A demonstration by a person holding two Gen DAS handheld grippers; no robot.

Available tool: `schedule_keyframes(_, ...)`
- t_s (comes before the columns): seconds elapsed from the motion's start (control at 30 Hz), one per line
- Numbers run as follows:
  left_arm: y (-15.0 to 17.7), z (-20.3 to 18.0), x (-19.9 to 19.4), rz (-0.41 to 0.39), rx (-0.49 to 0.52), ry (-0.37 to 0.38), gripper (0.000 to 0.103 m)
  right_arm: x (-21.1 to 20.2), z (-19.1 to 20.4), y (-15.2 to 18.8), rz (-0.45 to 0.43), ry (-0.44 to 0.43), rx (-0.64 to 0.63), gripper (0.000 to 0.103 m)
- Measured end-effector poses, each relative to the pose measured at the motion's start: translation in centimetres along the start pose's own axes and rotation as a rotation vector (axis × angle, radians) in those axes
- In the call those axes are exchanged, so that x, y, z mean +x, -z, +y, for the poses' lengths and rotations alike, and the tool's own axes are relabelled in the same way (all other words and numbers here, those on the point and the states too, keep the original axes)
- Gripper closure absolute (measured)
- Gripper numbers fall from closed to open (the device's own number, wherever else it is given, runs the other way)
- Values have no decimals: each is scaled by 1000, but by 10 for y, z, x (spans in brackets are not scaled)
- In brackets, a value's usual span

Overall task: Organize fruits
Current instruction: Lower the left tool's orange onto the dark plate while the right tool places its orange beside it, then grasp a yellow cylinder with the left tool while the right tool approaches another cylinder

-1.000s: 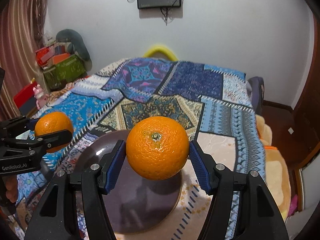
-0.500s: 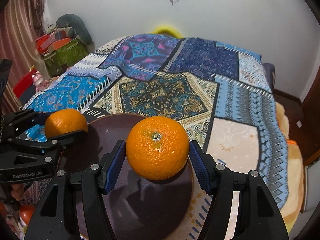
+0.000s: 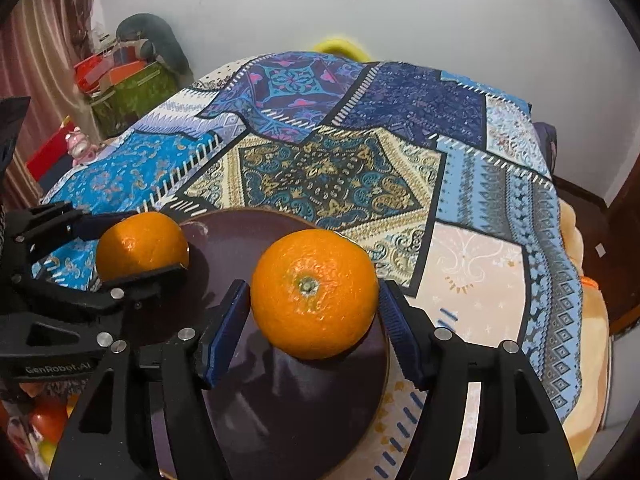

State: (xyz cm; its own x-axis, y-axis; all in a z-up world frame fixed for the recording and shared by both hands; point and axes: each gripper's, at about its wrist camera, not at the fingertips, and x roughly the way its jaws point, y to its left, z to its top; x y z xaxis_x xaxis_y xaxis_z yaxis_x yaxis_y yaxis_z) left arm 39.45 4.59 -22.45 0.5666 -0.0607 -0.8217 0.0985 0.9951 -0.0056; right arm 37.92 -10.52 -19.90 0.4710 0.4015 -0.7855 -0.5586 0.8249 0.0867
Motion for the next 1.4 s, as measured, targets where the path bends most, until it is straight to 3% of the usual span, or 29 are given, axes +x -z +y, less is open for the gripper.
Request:
schedule_keyframes(0.23, -1, -2, -22, -38, 5, -11, 28, -15, 1, 4, -14, 14, -6, 39)
schedule_keyframes(0.53, 10, 4, -80, -105, -17, -46, 27, -63, -3, 13, -56, 28, 21, 39)
schedule_keyframes(0.93, 82, 8, -158, -135, -26, -67, 21, -150, 18, 69, -108, 60, 19, 32)
schedule_keyframes(1.23, 143, 10, -174, -91, -64, -40, 20, -179, 27, 130, -70, 73, 77, 29)
schedule_keyframes(1.4, 170, 6, -166, -39, -69, -18, 20, -177, 28, 158, -4, 53, 123, 29)
